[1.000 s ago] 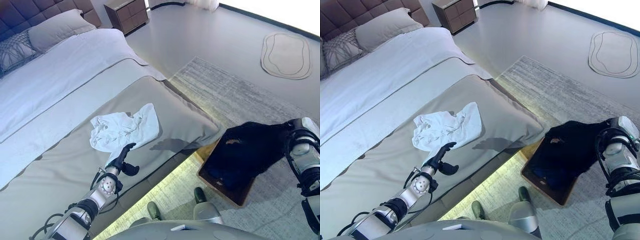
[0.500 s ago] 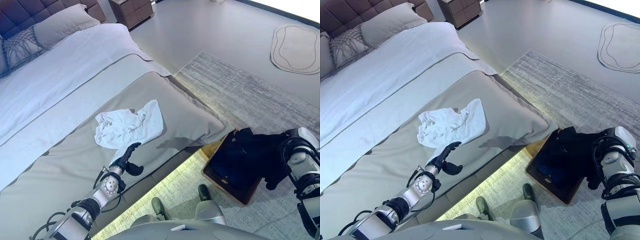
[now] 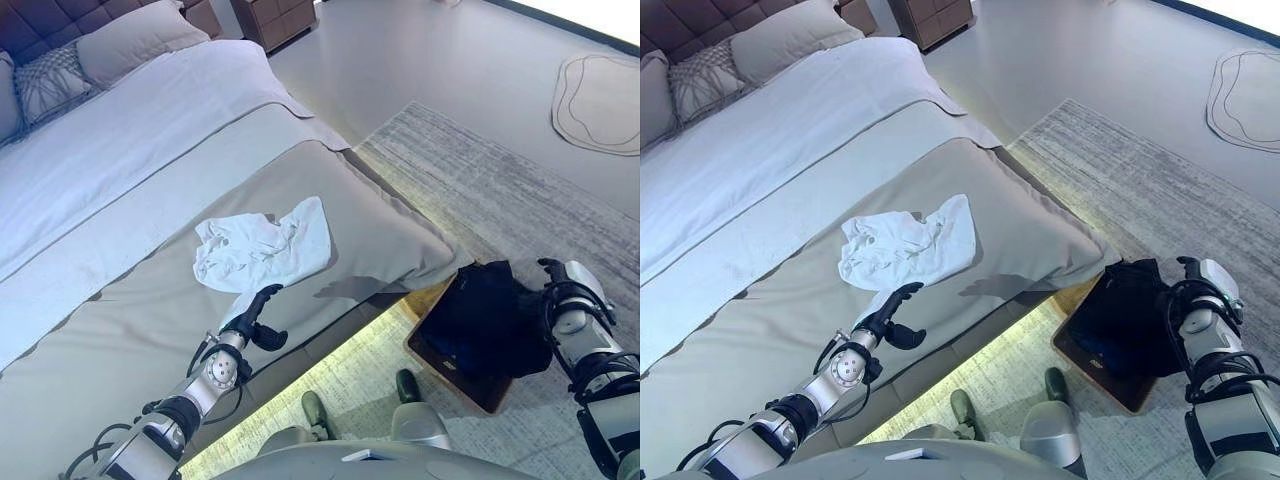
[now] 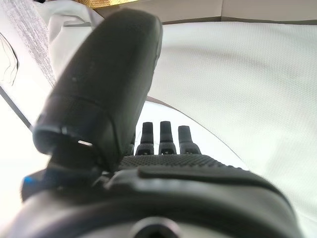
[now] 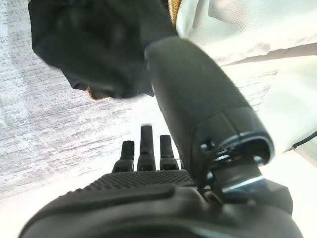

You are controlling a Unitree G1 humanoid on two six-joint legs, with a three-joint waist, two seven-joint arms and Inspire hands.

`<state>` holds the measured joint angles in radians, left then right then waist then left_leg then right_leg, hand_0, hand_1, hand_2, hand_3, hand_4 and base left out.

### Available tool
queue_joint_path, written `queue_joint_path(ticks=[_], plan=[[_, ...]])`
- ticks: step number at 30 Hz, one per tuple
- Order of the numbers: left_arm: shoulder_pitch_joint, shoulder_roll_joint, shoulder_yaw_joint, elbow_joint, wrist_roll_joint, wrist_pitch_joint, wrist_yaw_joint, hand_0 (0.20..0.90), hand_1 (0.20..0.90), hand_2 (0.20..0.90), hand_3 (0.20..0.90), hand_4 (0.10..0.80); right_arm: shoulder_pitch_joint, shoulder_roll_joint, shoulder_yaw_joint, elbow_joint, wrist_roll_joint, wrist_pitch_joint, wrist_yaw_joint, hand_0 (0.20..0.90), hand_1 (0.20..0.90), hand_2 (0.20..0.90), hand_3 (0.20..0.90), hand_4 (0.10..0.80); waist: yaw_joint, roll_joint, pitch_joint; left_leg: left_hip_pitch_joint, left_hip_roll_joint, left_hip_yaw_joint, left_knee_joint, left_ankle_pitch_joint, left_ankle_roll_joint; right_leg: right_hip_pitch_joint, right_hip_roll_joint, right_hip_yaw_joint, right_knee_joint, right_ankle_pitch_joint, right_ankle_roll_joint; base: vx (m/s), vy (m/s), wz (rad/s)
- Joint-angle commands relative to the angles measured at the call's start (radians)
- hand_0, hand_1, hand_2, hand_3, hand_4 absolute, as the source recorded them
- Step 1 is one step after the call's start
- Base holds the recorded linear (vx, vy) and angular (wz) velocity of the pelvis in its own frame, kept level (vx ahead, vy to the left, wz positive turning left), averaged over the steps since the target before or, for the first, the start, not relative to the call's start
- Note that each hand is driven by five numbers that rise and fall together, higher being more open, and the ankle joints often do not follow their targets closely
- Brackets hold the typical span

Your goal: Pick up the clothes from the bed and place them into the basket

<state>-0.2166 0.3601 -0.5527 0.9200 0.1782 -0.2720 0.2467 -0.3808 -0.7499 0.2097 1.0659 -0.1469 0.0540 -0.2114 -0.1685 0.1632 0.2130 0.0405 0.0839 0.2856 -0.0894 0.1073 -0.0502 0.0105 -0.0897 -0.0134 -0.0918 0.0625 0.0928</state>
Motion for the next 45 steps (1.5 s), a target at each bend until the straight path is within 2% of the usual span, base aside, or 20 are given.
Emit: queue_joint_path(ticks=[1, 6, 8, 18, 24, 30, 35, 39, 45], plan=[[-0.084, 0.026, 0.009, 0.022, -0.008, -0.061, 0.055, 0.900, 0.900, 0.900, 0.900, 0.800, -0.049, 0.002, 0.017, 0.024, -0.008, 0.009, -0.025, 0.900, 0.900, 0.900, 0.900, 0.800, 0.020, -0.086, -0.066, 0.063, 0.008, -0.068, 0.002, -0.097, -0.016, -0.025, -0.005, -0.002, 0.021, 0.041, 0.013, 0.000, 0.000, 0.00], [-0.079, 0.024, 0.022, 0.029, 0.006, -0.063, 0.071, 0.900, 0.900, 0.900, 0.900, 0.800, -0.043, 0.016, 0.016, 0.068, -0.011, 0.021, -0.017, 0.900, 0.900, 0.900, 0.900, 0.800, 0.033, -0.093, -0.069, 0.064, 0.010, -0.074, 0.002, -0.094, -0.015, -0.014, -0.006, -0.012, 0.019, 0.041, 0.011, 0.005, 0.000, 0.04], [-0.077, 0.028, 0.025, 0.024, 0.004, -0.060, 0.060, 0.900, 0.900, 0.900, 0.900, 0.800, -0.042, 0.014, 0.022, 0.065, 0.009, -0.004, -0.033, 0.900, 0.900, 0.900, 0.900, 0.800, 0.041, -0.099, -0.070, 0.063, 0.010, -0.082, 0.002, -0.093, -0.015, -0.010, -0.006, -0.019, 0.019, 0.042, 0.011, 0.002, -0.019, 0.11], [-0.065, 0.030, 0.064, 0.016, -0.013, -0.038, 0.085, 0.900, 0.900, 0.900, 0.900, 0.800, -0.088, -0.023, 0.040, -0.299, -0.004, -0.003, -0.133, 0.900, 0.900, 0.900, 0.900, 0.800, 0.044, -0.128, -0.069, 0.055, 0.011, -0.102, 0.002, -0.087, -0.016, -0.002, -0.001, -0.027, 0.020, 0.039, 0.005, -0.001, -0.005, 0.05], [-0.059, 0.020, 0.083, -0.003, -0.003, -0.003, 0.101, 0.900, 0.900, 0.900, 0.900, 0.800, -0.194, -0.047, 0.066, -0.446, -0.049, -0.002, -0.203, 0.900, 0.900, 0.900, 0.900, 0.800, 0.076, -0.150, -0.070, 0.049, -0.001, -0.134, 0.002, -0.086, -0.013, 0.012, -0.004, -0.051, 0.021, 0.032, -0.003, 0.022, -0.024, 0.12], [-0.069, 0.035, 0.065, -0.052, -0.029, 0.010, 0.045, 0.900, 0.900, 0.900, 0.900, 0.800, -0.350, -0.081, 0.138, -0.425, -0.068, 0.110, -0.156, 0.900, 0.900, 0.900, 0.900, 0.800, 0.124, -0.156, -0.063, 0.019, -0.020, -0.177, 0.002, -0.079, -0.009, 0.005, -0.010, -0.083, 0.031, 0.020, -0.010, 0.004, -0.026, 0.23], [-0.065, 0.071, 0.057, -0.131, -0.040, -0.008, 0.045, 0.900, 0.900, 0.900, 0.900, 0.800, -0.576, -0.086, 0.280, -0.356, -0.052, 0.152, -0.118, 0.900, 0.900, 0.900, 0.900, 0.800, 0.199, -0.150, -0.036, -0.009, -0.042, -0.228, 0.002, -0.062, -0.005, -0.001, -0.023, -0.138, 0.071, -0.009, -0.026, 0.027, 0.022, 0.28], [-0.052, 0.086, 0.067, -0.172, -0.033, -0.041, 0.063, 0.900, 0.900, 0.900, 0.900, 0.800, -0.674, -0.059, 0.360, -0.331, -0.049, 0.145, -0.137, 0.900, 0.900, 0.900, 0.900, 0.800, 0.257, -0.138, -0.002, -0.040, -0.060, -0.272, 0.011, -0.051, -0.004, -0.014, -0.037, -0.194, 0.114, -0.034, -0.039, 0.025, 0.059, 0.35], [-0.071, 0.123, 0.047, -0.280, -0.012, -0.082, 0.104, 0.900, 0.900, 0.900, 0.900, 0.800, -0.820, -0.021, 0.438, -0.279, -0.022, 0.146, -0.212, 0.900, 0.900, 0.900, 0.900, 0.800, 0.345, -0.096, 0.098, -0.136, -0.096, -0.335, 0.061, -0.036, 0.007, -0.087, -0.063, -0.285, 0.222, -0.081, -0.062, -0.088, 0.085, 0.38]])
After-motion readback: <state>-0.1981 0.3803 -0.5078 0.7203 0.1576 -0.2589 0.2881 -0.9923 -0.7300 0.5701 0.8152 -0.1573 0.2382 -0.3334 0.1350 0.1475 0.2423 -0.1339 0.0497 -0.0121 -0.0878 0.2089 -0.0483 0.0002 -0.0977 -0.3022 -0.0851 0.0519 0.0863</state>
